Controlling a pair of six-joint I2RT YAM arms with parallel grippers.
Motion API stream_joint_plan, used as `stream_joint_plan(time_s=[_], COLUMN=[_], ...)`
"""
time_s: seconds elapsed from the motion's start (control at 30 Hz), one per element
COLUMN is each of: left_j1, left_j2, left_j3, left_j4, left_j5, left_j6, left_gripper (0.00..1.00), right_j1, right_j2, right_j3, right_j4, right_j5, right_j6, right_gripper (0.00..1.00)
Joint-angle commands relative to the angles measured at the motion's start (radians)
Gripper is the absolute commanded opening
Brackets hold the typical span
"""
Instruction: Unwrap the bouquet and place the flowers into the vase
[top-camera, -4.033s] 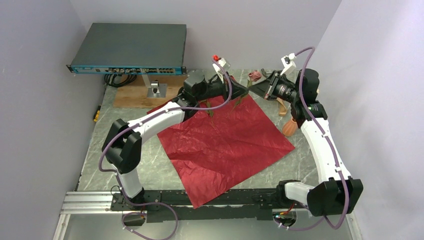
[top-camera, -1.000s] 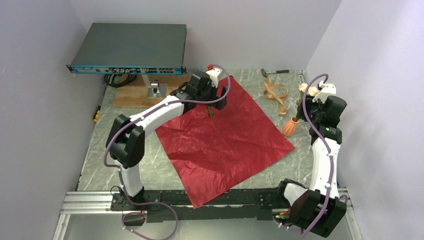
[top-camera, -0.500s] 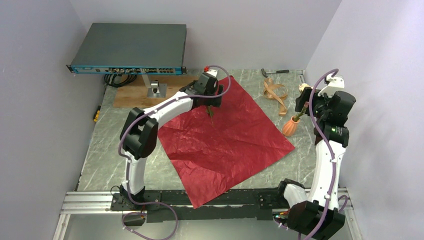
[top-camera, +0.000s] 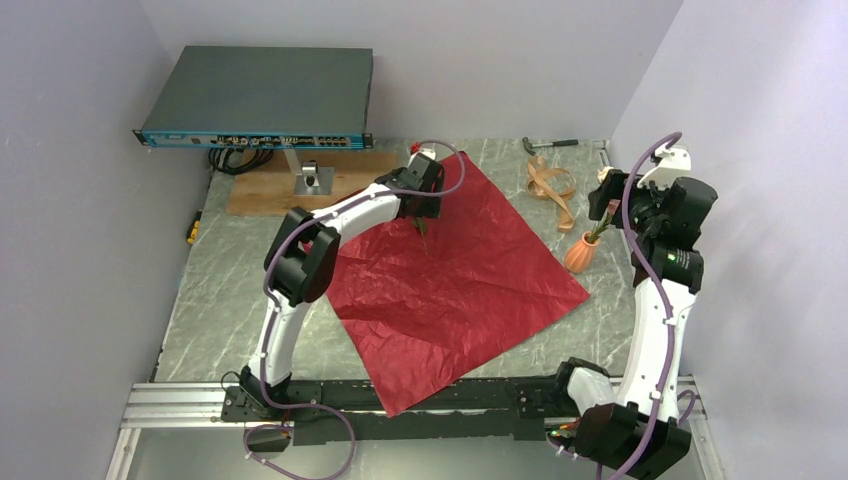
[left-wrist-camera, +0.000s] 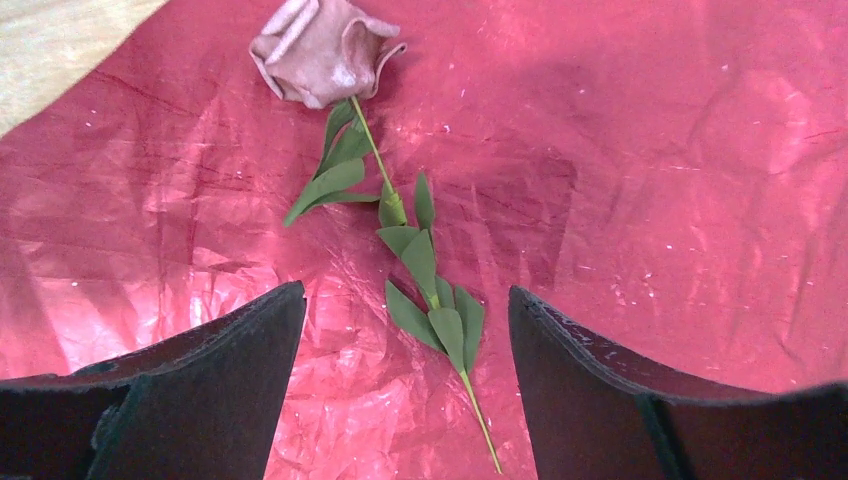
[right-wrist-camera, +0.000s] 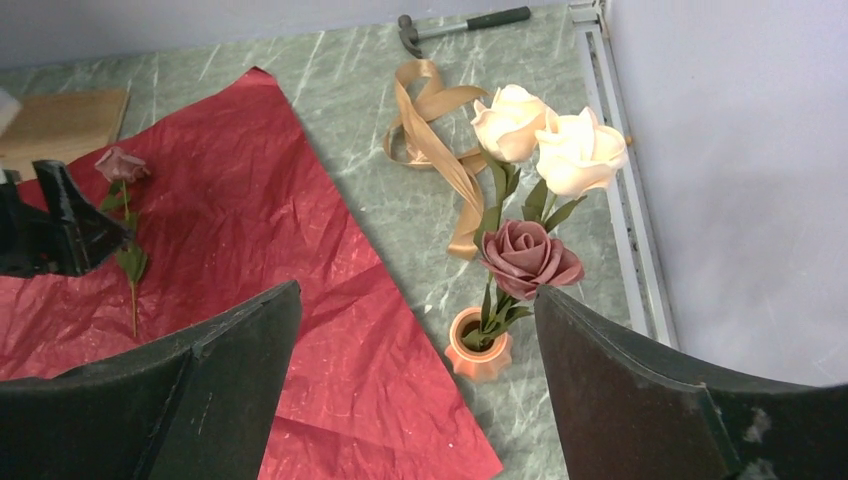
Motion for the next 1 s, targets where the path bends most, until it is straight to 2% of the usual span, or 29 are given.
stream_joint_plan(time_s=[0.0, 0.2, 0.4, 0.53, 0.67, 0.77, 0.87, 0.97], left_j1=[0.000, 0.002, 0.001, 0.001, 0.001, 0.001, 0.001, 0.001], left_j2=[0.034, 0.094, 0.122, 0.107, 0.071, 0.024, -0.031, -0.114], left_j3=[0.055, 0.088, 0.111, 0.110, 0.105, 0.090, 0.056, -0.028], left_j4=[-0.009, -0.028, -0.038, -0.036, -0.041, -0.028, 0.008, 0.120], left_j5=[-0.034, -0.016, -0.021, 0.000, 0.036, 0.066, 0.114, 0.206], left_j6=[-0.020, -0.033, -0.033, -0.029, -0.040, -0.056, -0.064, -0.049], left_gripper=[0.79, 0.72, 0.58, 0.37, 0.13, 0.01, 0.00, 0.00], right_j1=[-0.003, -0.003, -0.002, -0.001, -0.001, -0.001, 0.003, 0.012], right_j2=[0.001, 0.017, 0.021, 0.024, 0.034, 0.055, 0.068, 0.078], right_j3=[0.072, 0.099, 0.113, 0.125, 0.135, 0.151, 0.163, 0.174], right_j4=[0.000, -0.015, -0.024, -0.032, -0.040, -0.060, -0.070, -0.071], right_j5=[-0.047, -0.100, -0.132, -0.159, -0.204, -0.275, -0.327, -0.374], right_j6=[0.013, 0.048, 0.055, 0.059, 0.076, 0.088, 0.112, 0.136], right_gripper=[0.89, 0.89, 0.89, 0.89, 0.88, 0.86, 0.85, 0.85])
